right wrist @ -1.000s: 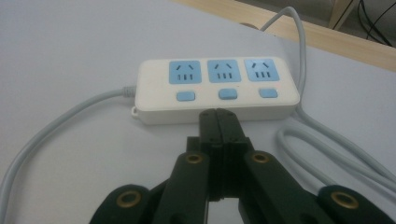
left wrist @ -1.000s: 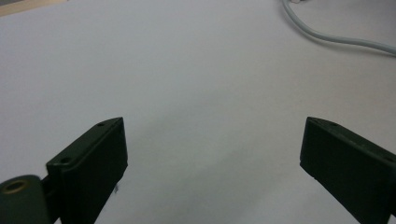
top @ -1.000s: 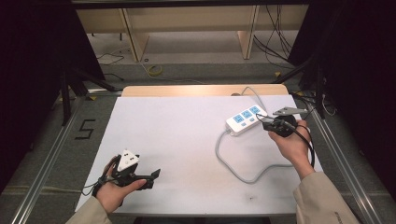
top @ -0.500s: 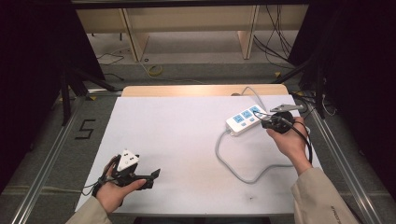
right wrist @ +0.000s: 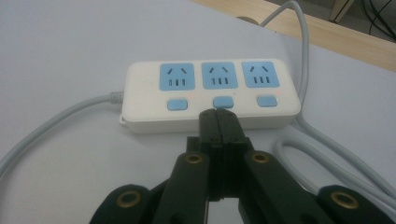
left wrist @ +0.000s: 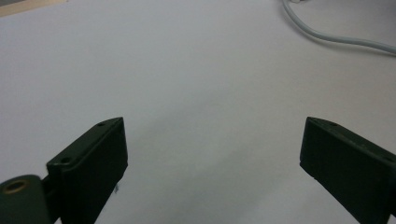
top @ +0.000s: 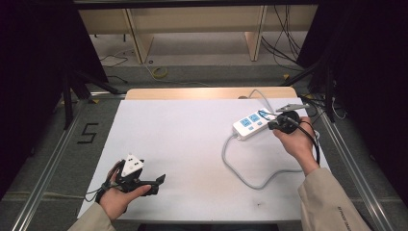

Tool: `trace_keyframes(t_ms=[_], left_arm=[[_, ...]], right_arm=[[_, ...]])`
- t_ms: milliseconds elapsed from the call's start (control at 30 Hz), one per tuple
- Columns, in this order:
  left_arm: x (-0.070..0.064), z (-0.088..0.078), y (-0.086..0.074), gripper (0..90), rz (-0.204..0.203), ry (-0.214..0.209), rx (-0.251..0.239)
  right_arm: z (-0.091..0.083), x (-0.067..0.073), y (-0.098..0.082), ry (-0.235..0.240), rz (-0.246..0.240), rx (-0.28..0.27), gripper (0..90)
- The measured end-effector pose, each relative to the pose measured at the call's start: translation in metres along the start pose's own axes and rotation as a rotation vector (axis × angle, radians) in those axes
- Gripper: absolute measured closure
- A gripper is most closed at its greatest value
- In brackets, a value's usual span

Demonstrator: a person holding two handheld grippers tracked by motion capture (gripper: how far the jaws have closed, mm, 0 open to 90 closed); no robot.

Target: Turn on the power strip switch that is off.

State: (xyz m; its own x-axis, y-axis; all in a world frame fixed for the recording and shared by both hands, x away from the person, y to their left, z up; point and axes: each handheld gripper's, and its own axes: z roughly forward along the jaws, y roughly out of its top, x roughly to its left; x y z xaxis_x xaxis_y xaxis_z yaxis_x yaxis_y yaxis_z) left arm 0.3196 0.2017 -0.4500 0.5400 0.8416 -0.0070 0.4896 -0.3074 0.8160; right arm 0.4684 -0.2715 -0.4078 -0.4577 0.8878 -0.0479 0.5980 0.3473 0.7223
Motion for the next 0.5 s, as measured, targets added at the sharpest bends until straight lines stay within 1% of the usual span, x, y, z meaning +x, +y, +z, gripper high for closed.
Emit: trace_keyframes(t_ms=[500], left_arm=[[-0.0002, 0.0002, 0.0000, 7.1, 0.000, -0.002, 0.001]], right_arm=[[0.0060, -0.0031, 0.0092, -0.006, -0.003, 0.019, 90.0]])
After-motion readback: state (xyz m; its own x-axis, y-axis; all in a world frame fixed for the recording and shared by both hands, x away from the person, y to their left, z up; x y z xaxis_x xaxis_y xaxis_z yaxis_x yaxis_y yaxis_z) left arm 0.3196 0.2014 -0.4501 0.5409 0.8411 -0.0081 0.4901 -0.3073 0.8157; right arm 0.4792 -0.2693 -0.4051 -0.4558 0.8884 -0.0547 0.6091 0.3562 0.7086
